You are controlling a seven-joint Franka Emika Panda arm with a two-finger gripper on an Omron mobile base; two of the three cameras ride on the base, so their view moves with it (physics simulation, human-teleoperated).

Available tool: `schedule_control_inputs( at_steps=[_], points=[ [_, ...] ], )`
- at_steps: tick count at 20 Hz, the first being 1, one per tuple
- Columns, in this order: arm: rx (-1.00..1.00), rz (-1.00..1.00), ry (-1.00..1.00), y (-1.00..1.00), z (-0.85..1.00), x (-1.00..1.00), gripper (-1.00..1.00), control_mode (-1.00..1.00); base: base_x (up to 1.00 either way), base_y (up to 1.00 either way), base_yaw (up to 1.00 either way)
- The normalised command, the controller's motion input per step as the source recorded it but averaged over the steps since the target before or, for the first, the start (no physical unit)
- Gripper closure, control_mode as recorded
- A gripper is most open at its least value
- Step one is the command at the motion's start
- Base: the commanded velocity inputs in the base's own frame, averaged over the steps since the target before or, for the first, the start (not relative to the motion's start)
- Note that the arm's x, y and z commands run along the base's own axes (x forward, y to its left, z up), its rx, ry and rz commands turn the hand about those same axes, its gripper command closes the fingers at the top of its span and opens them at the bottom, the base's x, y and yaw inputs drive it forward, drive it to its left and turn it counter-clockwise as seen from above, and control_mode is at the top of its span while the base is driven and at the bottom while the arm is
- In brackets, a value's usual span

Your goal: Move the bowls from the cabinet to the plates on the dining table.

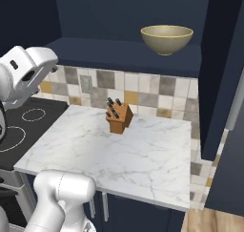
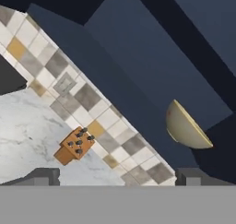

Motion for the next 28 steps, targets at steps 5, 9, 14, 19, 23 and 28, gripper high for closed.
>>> schedule_control_inputs(
  at_steps=[5, 9, 14, 19, 23, 28],
  points=[
    [-0.09, -0.16, -0.04, -0.2, 0.14, -0.15, -1.0, -1.0, 0.0, 0.0, 0.0],
    [-0.08, -0.15, -0.02, -0.23, 0.21, -0.11, -1.0, -1.0, 0.0, 0.0, 0.0],
    [-0.05, -0.13, 0.0, -0.27, 0.18, -0.03, -1.0, -1.0, 0.0, 0.0, 0.0],
    [-0.01, -0.08, 0.0, -0.19, 0.15, 0.02, -1.0, -1.0, 0.0, 0.0, 0.0],
    [0.0, -0.01, 0.0, -0.19, 0.0, 0.2, -1.0, -1.0, 0.0, 0.0, 0.0],
    [-0.02, -0.01, 0.0, -0.23, 0.0, 0.25, -1.0, -1.0, 0.0, 0.0, 0.0]
  ],
)
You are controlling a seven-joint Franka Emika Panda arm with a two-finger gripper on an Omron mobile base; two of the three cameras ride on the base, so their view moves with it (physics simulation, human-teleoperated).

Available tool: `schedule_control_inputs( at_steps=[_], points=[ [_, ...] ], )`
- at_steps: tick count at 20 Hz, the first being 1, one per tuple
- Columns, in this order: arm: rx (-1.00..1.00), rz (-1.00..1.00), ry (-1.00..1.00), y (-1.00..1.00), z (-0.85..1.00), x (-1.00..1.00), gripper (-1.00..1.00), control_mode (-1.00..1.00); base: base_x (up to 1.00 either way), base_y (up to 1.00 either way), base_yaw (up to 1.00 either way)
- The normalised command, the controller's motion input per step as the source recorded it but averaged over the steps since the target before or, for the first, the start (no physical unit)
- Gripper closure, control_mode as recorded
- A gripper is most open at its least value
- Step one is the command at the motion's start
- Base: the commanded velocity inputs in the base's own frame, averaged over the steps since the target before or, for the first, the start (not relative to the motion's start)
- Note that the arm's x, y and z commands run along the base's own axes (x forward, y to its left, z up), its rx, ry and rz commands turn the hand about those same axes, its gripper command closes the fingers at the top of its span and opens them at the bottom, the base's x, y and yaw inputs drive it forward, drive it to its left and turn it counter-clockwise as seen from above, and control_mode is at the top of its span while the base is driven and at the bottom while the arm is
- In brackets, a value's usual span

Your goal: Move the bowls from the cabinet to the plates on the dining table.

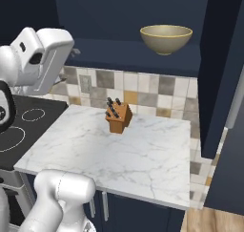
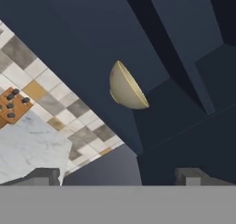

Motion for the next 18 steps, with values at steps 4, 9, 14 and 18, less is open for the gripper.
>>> schedule_control_inputs(
  at_steps=[4, 9, 14, 18],
  points=[
    [-0.02, -0.01, 0.0, -0.18, 0.0, 0.32, -1.0, -1.0, 0.0, 0.0, 0.0],
    [-0.02, -0.01, 0.0, -0.17, 0.0, 0.37, -1.0, -1.0, 0.0, 0.0, 0.0],
    [-0.02, 0.0, 0.0, -0.13, 0.08, 0.4, -1.0, -1.0, 0.0, 0.0, 0.0],
    [-0.03, 0.0, 0.0, -0.1, 0.09, 0.36, -1.0, -1.0, 0.0, 0.0, 0.0]
  ],
)
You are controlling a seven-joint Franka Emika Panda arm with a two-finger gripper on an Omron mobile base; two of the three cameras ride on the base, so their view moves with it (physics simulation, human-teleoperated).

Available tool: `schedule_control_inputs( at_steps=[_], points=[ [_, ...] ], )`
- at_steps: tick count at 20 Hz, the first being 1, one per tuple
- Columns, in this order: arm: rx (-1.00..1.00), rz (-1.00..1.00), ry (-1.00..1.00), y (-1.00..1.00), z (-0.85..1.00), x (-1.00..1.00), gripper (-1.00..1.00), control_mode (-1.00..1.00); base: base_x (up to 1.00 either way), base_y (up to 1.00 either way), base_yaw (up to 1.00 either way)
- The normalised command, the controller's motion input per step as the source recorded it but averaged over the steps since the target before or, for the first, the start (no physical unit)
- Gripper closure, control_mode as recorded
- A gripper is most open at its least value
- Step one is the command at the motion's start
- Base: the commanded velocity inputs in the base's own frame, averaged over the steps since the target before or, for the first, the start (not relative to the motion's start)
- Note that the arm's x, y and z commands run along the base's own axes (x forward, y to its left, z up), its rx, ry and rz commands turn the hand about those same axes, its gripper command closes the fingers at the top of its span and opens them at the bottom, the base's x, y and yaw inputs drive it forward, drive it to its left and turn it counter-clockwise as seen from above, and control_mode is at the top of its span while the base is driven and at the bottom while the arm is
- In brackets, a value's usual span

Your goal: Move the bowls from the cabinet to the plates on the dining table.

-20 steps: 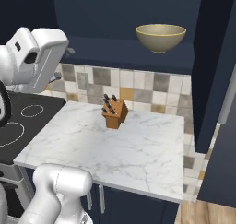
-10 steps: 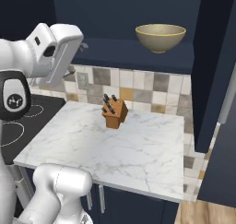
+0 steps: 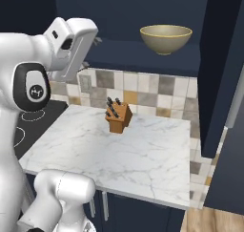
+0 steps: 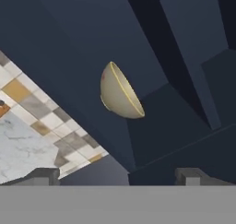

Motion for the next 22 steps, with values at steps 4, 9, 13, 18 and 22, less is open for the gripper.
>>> schedule_control_inputs(
  at_steps=[4, 9, 13, 18, 22],
  points=[
    [-0.02, 0.0, 0.0, -0.12, 0.04, 0.37, -1.0, -1.0, 0.0, 0.0, 0.0],
    [0.0, 0.0, 0.0, -0.16, 0.0, 0.36, -1.0, -1.0, 0.0, 0.0, 0.0],
    [0.0, 0.0, 0.0, -0.12, 0.0, 0.32, -1.0, -1.0, 0.0, 0.0, 0.0],
    [0.0, 0.0, 0.0, -0.09, 0.0, 0.33, -1.0, -1.0, 0.0, 0.0, 0.0],
    [0.0, 0.0, 0.02, -0.09, 0.0, 0.35, -1.0, -1.0, 0.0, 0.0, 0.0]
  ],
)
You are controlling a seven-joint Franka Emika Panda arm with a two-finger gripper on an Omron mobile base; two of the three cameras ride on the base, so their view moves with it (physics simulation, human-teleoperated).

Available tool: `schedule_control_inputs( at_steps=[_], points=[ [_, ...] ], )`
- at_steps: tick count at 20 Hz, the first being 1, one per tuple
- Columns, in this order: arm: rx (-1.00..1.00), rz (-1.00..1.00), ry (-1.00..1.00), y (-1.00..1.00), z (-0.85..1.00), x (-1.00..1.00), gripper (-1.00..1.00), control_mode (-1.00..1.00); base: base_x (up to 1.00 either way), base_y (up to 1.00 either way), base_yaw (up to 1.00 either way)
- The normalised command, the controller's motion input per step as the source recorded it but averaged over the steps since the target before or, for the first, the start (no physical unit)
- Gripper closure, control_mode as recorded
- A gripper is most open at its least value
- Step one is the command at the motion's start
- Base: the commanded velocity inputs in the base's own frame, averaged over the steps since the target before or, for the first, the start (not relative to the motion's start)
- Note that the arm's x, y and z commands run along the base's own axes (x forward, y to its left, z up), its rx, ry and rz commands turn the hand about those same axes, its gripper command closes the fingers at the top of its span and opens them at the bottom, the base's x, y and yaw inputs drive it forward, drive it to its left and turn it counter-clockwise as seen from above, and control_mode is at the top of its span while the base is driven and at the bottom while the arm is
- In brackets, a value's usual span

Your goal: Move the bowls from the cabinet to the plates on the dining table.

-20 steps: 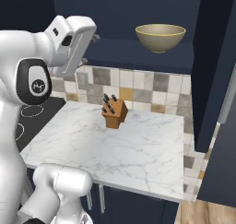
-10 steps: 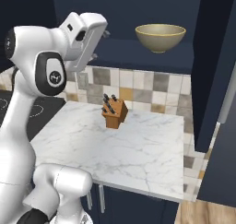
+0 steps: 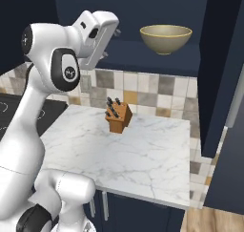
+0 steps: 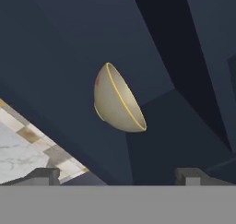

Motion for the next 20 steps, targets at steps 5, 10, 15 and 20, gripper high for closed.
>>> schedule_control_inputs(
  at_steps=[5, 10, 15, 20],
  points=[
    [0.0, 0.0, 0.02, -0.09, 0.0, 0.31, -1.0, -1.0, 0.0, 0.0, 0.0],
    [0.0, 0.0, 0.01, -0.11, 0.0, 0.27, -1.0, -1.0, 0.0, 0.0, 0.0],
    [0.0, 0.0, 0.03, -0.1, 0.0, 0.26, -1.0, -1.0, 0.0, 0.0, 0.0],
    [0.0, 0.0, 0.06, -0.1, 0.0, 0.29, -1.0, -1.0, 0.0, 0.0, 0.0]
  ],
)
